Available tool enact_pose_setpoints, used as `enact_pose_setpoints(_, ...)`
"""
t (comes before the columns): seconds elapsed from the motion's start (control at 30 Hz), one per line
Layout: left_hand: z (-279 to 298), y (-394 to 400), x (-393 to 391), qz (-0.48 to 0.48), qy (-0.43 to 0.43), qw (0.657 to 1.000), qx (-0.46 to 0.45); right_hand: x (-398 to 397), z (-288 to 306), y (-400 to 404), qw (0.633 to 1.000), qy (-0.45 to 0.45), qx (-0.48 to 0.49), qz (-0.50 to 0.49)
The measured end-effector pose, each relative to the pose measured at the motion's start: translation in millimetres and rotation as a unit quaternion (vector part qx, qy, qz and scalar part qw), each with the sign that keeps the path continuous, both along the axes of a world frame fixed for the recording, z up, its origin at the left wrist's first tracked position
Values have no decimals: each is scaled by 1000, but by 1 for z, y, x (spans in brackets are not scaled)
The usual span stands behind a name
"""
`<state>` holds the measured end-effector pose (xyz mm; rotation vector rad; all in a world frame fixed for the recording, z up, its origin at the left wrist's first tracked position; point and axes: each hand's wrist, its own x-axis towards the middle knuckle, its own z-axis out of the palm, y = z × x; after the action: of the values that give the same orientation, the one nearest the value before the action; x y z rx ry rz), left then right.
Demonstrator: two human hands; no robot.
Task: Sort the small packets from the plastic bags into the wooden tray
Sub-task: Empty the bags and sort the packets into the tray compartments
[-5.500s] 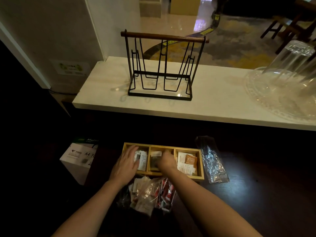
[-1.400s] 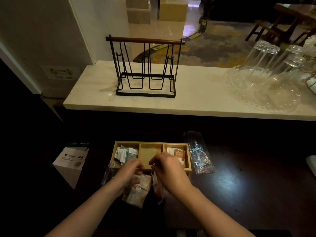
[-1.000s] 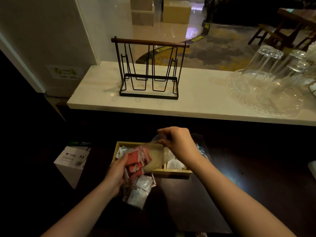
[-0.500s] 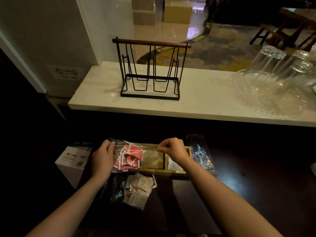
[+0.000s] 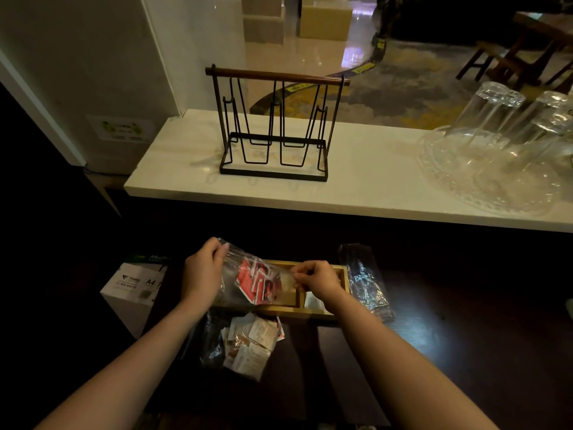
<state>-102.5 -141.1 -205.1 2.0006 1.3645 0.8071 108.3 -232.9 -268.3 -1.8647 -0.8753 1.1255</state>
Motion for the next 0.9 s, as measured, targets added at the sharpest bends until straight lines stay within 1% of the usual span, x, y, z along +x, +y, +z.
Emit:
enact_pose_setpoints(0.13,13,2,14,-39,-3,999,22,-1,-6,-5,997,53,-4,-47)
enact_pose_setpoints(0.33,16,0,28,-71,4,997,23,2,-13,-5,993,92,-20,-70)
enact_pose_setpoints(0.57,26,1,34,-83,12,995,44,-2,-12,-6,995,88,-14,-54)
enact_pose_setpoints(0.7,37,-4,39,-104,-10,993,62,-7,-9,-4,992,115,3,-60)
enact_pose_setpoints(0.9,43,0,33,-91,-7,994,66,-11,-2,-4,993,92,31,-61)
